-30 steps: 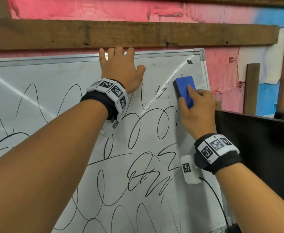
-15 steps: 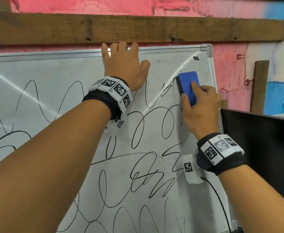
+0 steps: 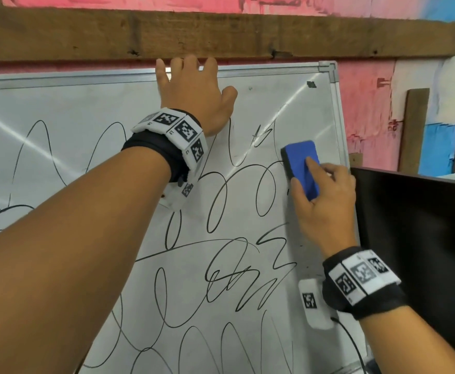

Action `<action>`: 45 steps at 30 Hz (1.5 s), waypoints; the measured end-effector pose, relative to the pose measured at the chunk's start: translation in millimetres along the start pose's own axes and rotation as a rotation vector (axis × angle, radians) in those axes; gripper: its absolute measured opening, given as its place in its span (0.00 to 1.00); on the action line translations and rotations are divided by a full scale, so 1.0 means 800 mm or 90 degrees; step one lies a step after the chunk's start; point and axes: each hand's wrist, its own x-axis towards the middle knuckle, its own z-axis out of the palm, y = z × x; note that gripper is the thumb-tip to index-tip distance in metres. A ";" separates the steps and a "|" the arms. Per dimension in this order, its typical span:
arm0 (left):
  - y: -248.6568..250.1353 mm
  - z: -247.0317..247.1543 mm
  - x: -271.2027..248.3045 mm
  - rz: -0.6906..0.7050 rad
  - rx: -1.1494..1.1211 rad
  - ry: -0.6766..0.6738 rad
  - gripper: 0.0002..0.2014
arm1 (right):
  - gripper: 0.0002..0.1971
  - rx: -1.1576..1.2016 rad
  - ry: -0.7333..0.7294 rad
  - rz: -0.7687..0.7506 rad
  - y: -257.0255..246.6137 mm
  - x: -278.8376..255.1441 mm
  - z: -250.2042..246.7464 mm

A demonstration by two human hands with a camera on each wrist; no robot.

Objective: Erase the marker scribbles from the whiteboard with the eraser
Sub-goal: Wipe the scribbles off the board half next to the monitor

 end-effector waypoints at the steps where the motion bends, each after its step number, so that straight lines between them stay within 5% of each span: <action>1: 0.000 -0.001 0.001 -0.001 0.003 -0.005 0.28 | 0.25 -0.003 -0.002 -0.004 0.003 -0.011 -0.001; 12: 0.001 -0.004 0.001 -0.002 0.003 -0.024 0.26 | 0.24 -0.028 -0.053 -0.010 -0.032 0.068 0.000; 26: -0.003 -0.005 0.000 0.005 -0.003 -0.029 0.26 | 0.24 -0.032 -0.061 -0.017 -0.045 0.075 0.008; 36: -0.004 -0.002 -0.002 0.007 -0.007 -0.033 0.27 | 0.26 -0.035 -0.058 -0.002 -0.004 -0.005 -0.005; 45: -0.009 -0.006 -0.005 0.025 -0.015 -0.044 0.28 | 0.25 0.003 -0.050 0.042 -0.004 -0.009 -0.007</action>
